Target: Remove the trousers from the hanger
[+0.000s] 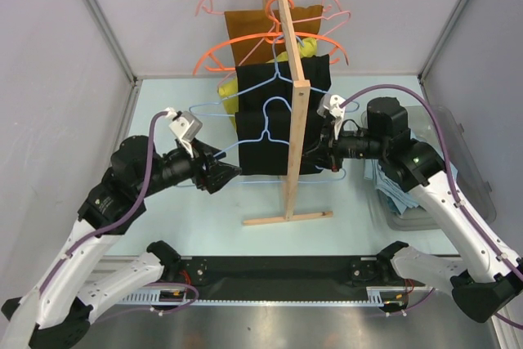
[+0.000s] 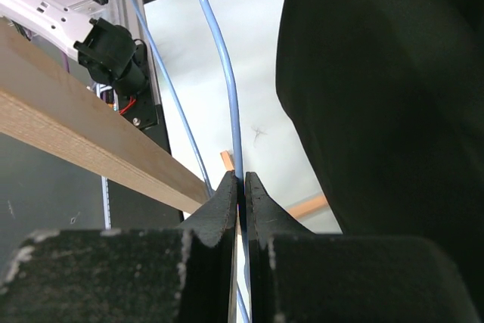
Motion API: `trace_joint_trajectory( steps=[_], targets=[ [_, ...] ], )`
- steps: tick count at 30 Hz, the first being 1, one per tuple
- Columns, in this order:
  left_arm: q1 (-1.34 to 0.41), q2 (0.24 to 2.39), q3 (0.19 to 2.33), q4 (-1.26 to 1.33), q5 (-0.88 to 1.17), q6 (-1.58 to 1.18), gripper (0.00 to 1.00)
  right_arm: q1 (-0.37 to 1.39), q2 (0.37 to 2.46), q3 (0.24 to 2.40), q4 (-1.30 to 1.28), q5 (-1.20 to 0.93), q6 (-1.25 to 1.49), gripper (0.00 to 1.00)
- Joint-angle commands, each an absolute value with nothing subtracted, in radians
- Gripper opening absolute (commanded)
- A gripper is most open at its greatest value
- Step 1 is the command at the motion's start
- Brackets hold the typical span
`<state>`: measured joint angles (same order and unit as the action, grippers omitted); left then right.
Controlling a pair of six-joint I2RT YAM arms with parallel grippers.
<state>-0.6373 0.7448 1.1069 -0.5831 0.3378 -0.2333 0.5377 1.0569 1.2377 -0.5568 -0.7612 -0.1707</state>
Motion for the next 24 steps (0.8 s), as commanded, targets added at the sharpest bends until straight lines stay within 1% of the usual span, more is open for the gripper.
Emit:
trace_joint_trajectory(
  steps=[1,4,6,7,8,9,10,11,12,13,15,17,18,19,20,21,24],
  targets=[
    [-0.641,0.773,1.169,-0.557,0.388,-0.198,0.72,0.532,1.061,1.299,-0.617,-0.817,-0.178,0.0],
    [-0.641,0.798,1.206,-0.58,0.406,-0.146,0.72,0.532,1.069,1.312,-0.638,-0.85,-0.196,0.0],
    [-0.641,0.825,1.233,-0.578,0.454,-0.133,0.65,0.532,1.074,1.322,-0.646,-0.847,-0.201,0.0],
    [-0.641,0.842,1.247,-0.574,0.472,-0.135,0.6,0.534,1.074,1.325,-0.65,-0.835,-0.201,0.0],
    [-0.641,0.848,1.25,-0.562,0.51,-0.141,0.53,0.532,1.078,1.334,-0.655,-0.833,-0.202,0.0],
    [-0.641,0.853,1.253,-0.555,0.528,-0.158,0.53,0.532,1.083,1.341,-0.664,-0.836,-0.213,0.0],
    [-0.638,0.857,1.258,-0.552,0.534,-0.167,0.56,0.532,1.088,1.347,-0.684,-0.841,-0.221,0.0],
    [-0.638,0.862,1.259,-0.549,0.532,-0.176,0.67,0.534,1.094,1.356,-0.696,-0.847,-0.23,0.0],
    [-0.635,0.861,1.259,-0.545,0.505,-0.187,0.72,0.537,1.101,1.37,-0.709,-0.853,-0.248,0.0],
    [-0.632,0.859,1.259,-0.543,0.503,-0.187,0.74,0.537,1.104,1.376,-0.722,-0.851,-0.253,0.0],
    [-0.626,0.856,1.261,-0.529,0.54,-0.176,0.73,0.537,1.111,1.387,-0.736,-0.86,-0.267,0.0],
    [-0.621,0.868,1.276,-0.537,0.558,-0.17,0.68,0.538,1.112,1.391,-0.749,-0.877,-0.278,0.0],
    [-0.618,0.871,1.29,-0.544,0.566,-0.166,0.64,0.538,1.109,1.391,-0.75,-0.879,-0.279,0.0],
    [-0.617,0.874,1.296,-0.554,0.566,-0.161,0.54,0.538,1.111,1.39,-0.75,-0.879,-0.279,0.0],
    [-0.614,0.877,1.304,-0.577,0.566,-0.157,0.49,0.538,1.109,1.39,-0.752,-0.882,-0.281,0.0],
    [-0.609,0.885,1.315,-0.587,0.565,-0.147,0.47,0.538,1.105,1.39,-0.753,-0.876,-0.281,0.0],
    [-0.606,0.885,1.315,-0.606,0.58,-0.141,0.35,0.538,1.103,1.387,-0.756,-0.88,-0.284,0.0]
  ],
)
